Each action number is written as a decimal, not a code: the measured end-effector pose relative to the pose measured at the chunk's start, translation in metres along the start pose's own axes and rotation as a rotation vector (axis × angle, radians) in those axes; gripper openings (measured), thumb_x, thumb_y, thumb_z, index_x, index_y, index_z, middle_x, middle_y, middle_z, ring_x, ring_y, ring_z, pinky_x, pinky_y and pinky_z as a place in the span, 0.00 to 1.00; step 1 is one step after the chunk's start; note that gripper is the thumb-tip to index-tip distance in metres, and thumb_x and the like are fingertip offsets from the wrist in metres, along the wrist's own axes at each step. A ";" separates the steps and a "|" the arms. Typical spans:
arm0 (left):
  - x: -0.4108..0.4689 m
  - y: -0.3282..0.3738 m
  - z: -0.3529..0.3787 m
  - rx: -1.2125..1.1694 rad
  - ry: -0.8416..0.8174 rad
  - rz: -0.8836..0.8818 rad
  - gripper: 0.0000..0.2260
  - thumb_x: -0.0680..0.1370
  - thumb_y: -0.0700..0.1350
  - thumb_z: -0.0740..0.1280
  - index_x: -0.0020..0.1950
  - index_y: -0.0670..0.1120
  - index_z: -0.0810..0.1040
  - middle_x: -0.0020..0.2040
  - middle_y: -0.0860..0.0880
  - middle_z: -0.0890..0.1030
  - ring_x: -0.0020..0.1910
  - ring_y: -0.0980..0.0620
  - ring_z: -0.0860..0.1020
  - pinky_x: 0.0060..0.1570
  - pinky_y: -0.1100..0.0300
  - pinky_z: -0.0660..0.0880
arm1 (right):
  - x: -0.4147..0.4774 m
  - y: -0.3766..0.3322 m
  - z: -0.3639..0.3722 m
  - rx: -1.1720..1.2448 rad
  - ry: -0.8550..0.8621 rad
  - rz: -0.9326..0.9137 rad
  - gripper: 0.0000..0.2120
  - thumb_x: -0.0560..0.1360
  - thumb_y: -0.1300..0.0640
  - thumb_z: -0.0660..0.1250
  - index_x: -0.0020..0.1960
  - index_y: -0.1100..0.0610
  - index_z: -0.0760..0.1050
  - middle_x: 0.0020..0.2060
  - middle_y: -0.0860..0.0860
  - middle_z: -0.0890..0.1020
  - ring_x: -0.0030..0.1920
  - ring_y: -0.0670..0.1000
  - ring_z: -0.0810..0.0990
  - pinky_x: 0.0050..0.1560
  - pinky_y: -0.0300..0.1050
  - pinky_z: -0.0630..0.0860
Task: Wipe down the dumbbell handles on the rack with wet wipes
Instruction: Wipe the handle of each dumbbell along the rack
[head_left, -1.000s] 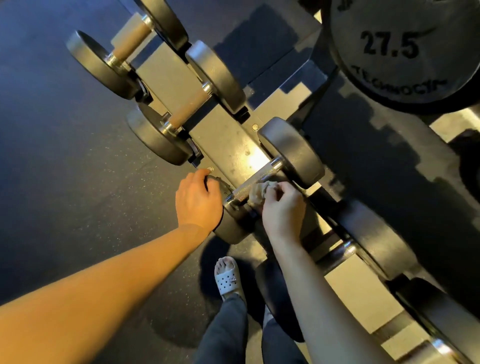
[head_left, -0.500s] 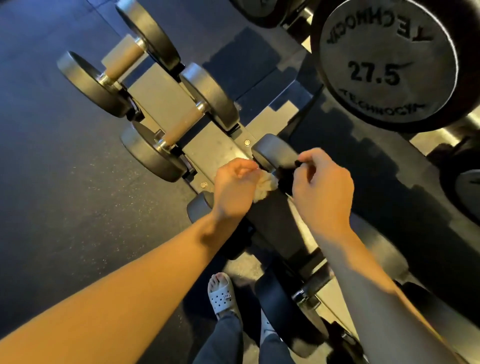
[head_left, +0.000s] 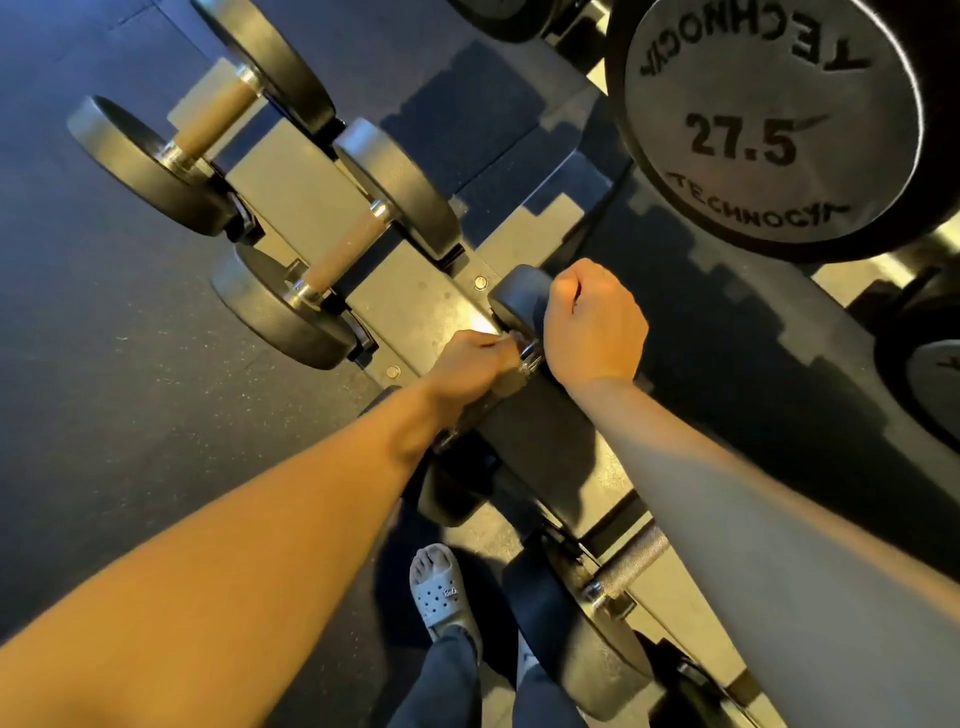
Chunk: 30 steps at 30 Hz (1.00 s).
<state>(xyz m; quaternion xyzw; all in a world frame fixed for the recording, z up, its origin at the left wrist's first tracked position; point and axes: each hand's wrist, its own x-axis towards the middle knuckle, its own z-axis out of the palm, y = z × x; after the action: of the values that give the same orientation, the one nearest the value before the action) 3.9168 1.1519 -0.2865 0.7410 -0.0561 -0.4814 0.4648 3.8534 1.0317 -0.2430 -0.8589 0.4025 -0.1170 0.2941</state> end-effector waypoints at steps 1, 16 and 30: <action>0.007 0.001 -0.003 -0.005 -0.070 -0.061 0.09 0.78 0.41 0.67 0.46 0.38 0.84 0.38 0.45 0.83 0.37 0.51 0.80 0.41 0.57 0.78 | 0.001 0.000 0.000 -0.021 -0.009 0.000 0.12 0.82 0.55 0.56 0.41 0.51 0.73 0.35 0.47 0.74 0.38 0.49 0.75 0.37 0.45 0.70; -0.030 -0.017 0.019 0.935 0.215 0.539 0.19 0.84 0.44 0.65 0.74 0.44 0.72 0.63 0.45 0.80 0.63 0.46 0.77 0.63 0.57 0.72 | 0.001 0.005 0.001 -0.085 -0.018 -0.004 0.14 0.84 0.50 0.55 0.43 0.51 0.73 0.35 0.47 0.74 0.39 0.48 0.76 0.39 0.47 0.76; -0.005 -0.003 -0.019 1.307 0.034 0.541 0.15 0.85 0.57 0.58 0.60 0.49 0.77 0.48 0.50 0.79 0.45 0.54 0.75 0.48 0.57 0.79 | 0.002 0.010 0.006 -0.054 -0.017 -0.046 0.16 0.81 0.47 0.52 0.42 0.53 0.73 0.36 0.47 0.74 0.39 0.50 0.76 0.38 0.52 0.77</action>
<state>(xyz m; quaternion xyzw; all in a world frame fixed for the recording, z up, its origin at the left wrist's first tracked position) 3.9276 1.1683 -0.2834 0.8358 -0.5084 -0.2054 0.0290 3.8512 1.0272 -0.2537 -0.8767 0.3830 -0.1054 0.2713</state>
